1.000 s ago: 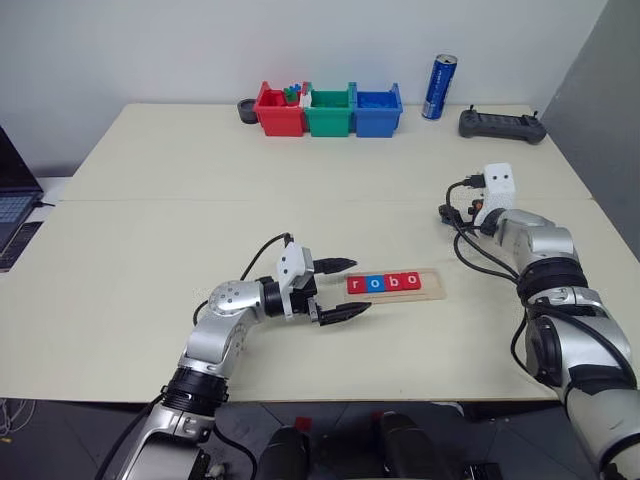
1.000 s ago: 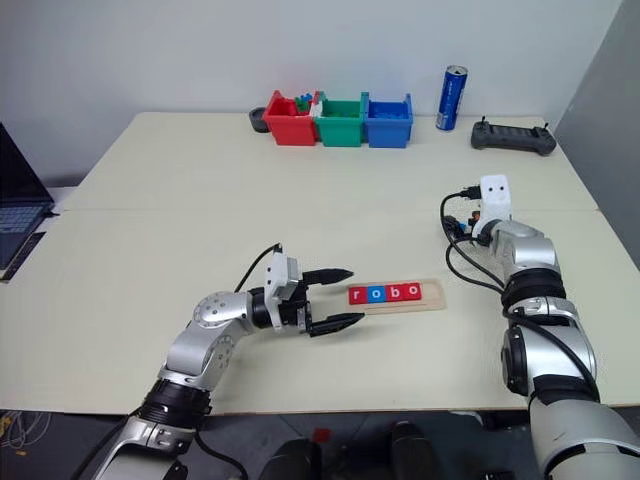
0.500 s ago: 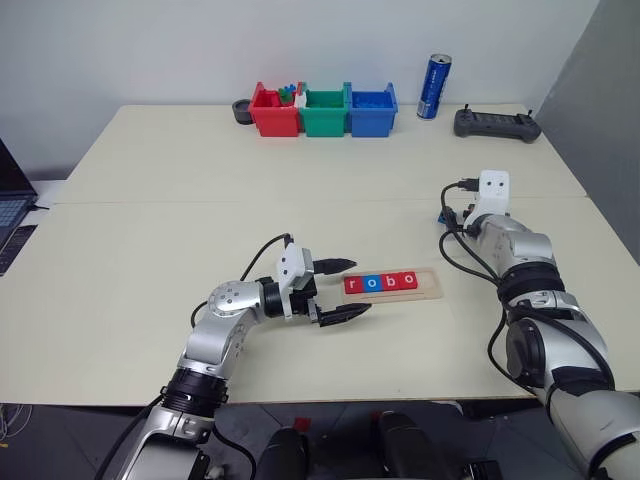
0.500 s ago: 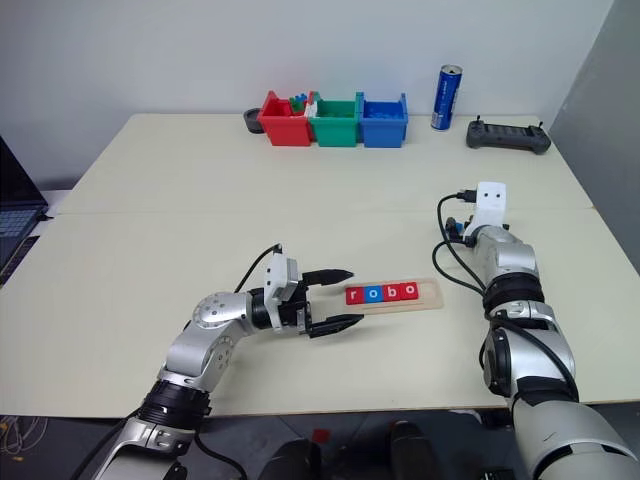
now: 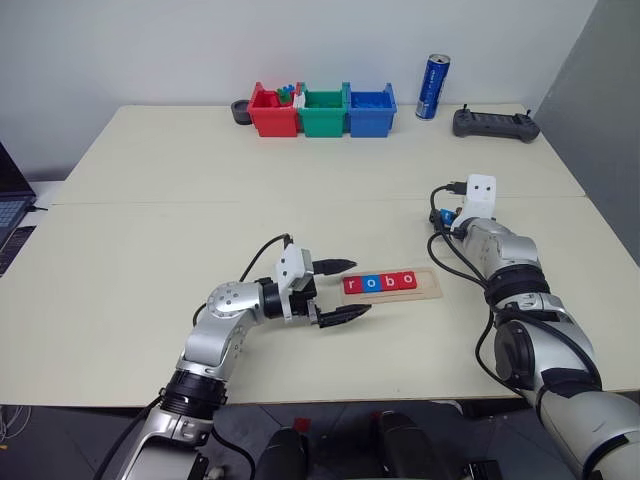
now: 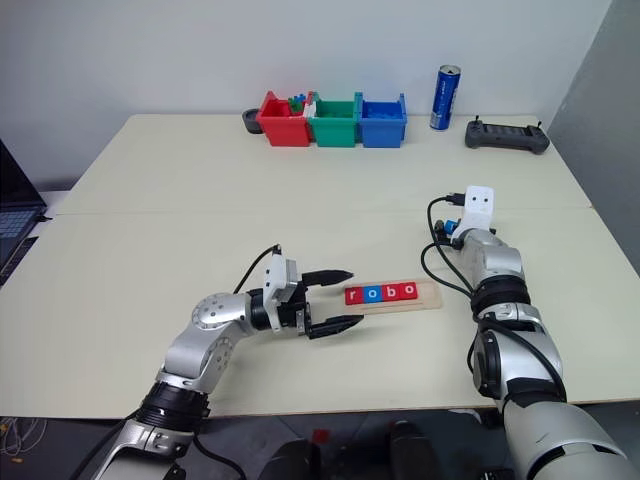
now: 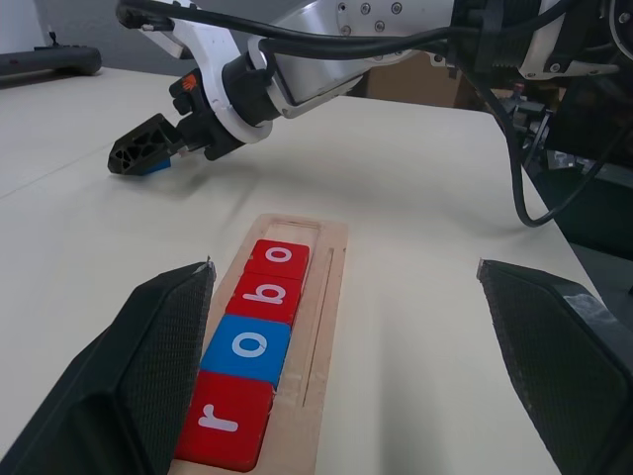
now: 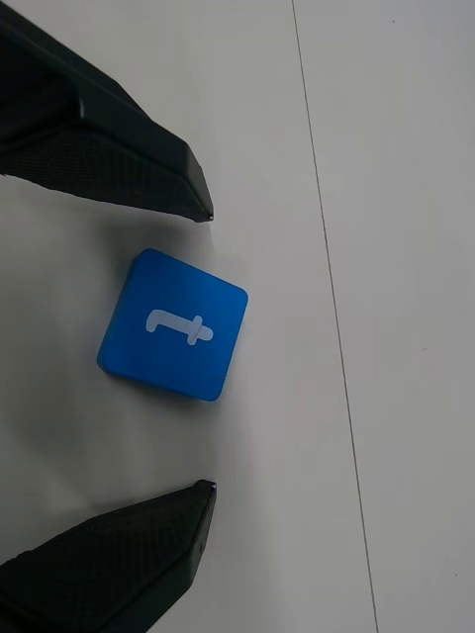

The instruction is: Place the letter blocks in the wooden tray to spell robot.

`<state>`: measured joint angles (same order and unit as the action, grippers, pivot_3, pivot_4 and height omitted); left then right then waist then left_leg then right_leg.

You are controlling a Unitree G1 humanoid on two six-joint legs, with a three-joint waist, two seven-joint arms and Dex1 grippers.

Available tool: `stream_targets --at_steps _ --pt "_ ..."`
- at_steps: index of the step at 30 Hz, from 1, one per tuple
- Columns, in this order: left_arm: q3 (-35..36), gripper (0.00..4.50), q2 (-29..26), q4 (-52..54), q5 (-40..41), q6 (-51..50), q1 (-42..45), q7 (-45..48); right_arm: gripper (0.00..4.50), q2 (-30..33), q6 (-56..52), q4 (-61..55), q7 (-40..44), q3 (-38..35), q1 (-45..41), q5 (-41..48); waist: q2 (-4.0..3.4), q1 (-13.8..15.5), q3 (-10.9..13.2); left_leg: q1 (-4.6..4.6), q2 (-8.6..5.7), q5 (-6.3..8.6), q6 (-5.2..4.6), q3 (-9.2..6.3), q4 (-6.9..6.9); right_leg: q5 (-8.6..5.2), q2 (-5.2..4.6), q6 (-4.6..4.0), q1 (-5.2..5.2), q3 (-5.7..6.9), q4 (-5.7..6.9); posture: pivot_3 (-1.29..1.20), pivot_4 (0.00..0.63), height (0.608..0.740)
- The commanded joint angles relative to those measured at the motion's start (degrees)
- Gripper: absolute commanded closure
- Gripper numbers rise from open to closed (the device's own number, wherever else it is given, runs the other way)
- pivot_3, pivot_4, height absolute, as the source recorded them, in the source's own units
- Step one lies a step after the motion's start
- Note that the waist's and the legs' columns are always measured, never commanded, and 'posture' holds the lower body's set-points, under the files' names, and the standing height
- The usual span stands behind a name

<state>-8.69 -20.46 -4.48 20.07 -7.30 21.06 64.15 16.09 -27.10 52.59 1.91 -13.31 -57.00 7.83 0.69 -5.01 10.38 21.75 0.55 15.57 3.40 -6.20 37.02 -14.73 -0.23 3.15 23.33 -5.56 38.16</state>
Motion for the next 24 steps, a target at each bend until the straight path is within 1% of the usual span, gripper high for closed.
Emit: stream_targets --at_steps 1,3,6,9,12,13,17,18,20,22,24 --pt "0.15 0.0 -0.19 2.24 0.39 0.26 0.38 -0.37 0.05 -0.83 -0.56 -0.93 -1.32 -0.5 0.06 0.55 0.0 0.0 0.0 0.0 0.0 0.0 0.0 0.0 0.0 0.0 0.0 0.0 0.0 0.0 0.0 0.0 0.15 0.74" --pt "0.17 0.0 -0.17 2.08 0.36 0.32 0.52 -0.38 0.05 -1.34 -1.04 -1.08 -1.73 -0.45 0.22 0.66 0.0 0.0 0.0 0.0 0.0 0.0 0.0 0.0 0.0 0.0 0.0 0.0 0.0 0.0 0.0 0.0 0.15 0.74" --pt "0.32 0.0 -0.2 1.86 0.36 0.33 0.76 -0.46 0.63 -2.04 -1.39 -1.91 -1.91 0.0 0.47 0.53 -0.01 0.0 -0.01 0.0 0.0 0.0 0.0 0.0 0.0 0.0 0.0 0.0 0.0 0.0 0.0 0.0 0.15 0.74" --pt "0.31 0.0 -0.26 1.99 0.39 0.31 0.67 -0.6 1.65 -2.15 -1.63 -2.66 -1.76 0.64 0.7 0.08 -0.02 -0.07 -0.01 -0.01 0.01 0.0 0.0 0.0 0.0 0.0 0.01 0.0 0.0 0.0 0.0 0.0 0.15 0.74" --pt "0.23 0.0 -0.29 2.36 0.48 0.14 0.35 -0.79 2.77 -1.88 -2.01 -3.71 -1.91 1.32 1.4 -0.45 -0.03 -0.09 -0.02 -0.02 0.03 0.0 0.0 0.0 -0.01 0.0 0.03 0.0 0.0 0.0 0.01 0.0 0.15 0.74" --pt "0.2 0.0 -0.3 2.41 0.5 0.1 0.3 -0.84 3.06 -1.72 -2.08 -4.11 -1.87 1.64 1.66 -0.67 -0.03 -0.09 -0.02 -0.02 0.03 0.0 0.0 -0.01 -0.01 0.0 0.03 0.0 0.0 0.0 0.01 0.0 0.15 0.74" --pt "0.13 0.0 -0.36 2.61 0.56 -0.08 0.26 -0.96 3.04 -0.79 -3.71 -7.41 -1.06 2.88 3.16 -1.48 -0.03 -0.06 -0.02 -0.01 0.03 0.0 0.0 -0.01 -0.01 0.0 0.03 0.0 0.0 0.0 0.0 0.0 0.15 0.74" --pt "0.14 0.0 -0.38 2.6 0.58 -0.13 0.3 -0.96 3.04 -0.31 -5.1 -9.84 -0.58 3.19 4.01 -1.51 -0.03 -0.04 -0.02 -0.01 0.02 0.0 0.0 -0.01 -0.01 0.0 0.03 0.0 0.0 0.0 0.01 0.0 0.15 0.74" --pt "0.15 0.0 -0.43 2.54 0.58 -0.19 0.39 -0.91 3.04 1.31 -9.57 -17.69 0.97 3.95 6.8 -1.36 -0.04 0.0 -0.02 0.0 0.02 0.0 0.0 -0.02 -0.02 0.0 0.03 0.0 0.0 0.01 0.0 0.0 0.15 0.74" --pt "0.14 0.0 -0.5 2.62 0.59 -0.25 0.36 -0.88 3.04 3.61 -16.81 -28.93 2.8 4.15 11.0 -0.5 -0.04 0.4 -0.03 0.02 0.02 0.0 0.0 -0.04 -0.02 0.0 0.02 0.0 0.0 0.02 -0.02 0.0 0.15 0.74" --pt "0.18 0.0 -0.59 2.76 0.63 -0.29 0.19 -0.89 3.04 5.78 -26.77 -42.86 3.48 2.37 15.85 1.49 -0.06 0.76 -0.03 0.09 -0.01 0.0 0.0 -0.1 -0.01 -0.01 -0.02 0.0 0.0 0.06 -0.07 0.0 0.15 0.74"
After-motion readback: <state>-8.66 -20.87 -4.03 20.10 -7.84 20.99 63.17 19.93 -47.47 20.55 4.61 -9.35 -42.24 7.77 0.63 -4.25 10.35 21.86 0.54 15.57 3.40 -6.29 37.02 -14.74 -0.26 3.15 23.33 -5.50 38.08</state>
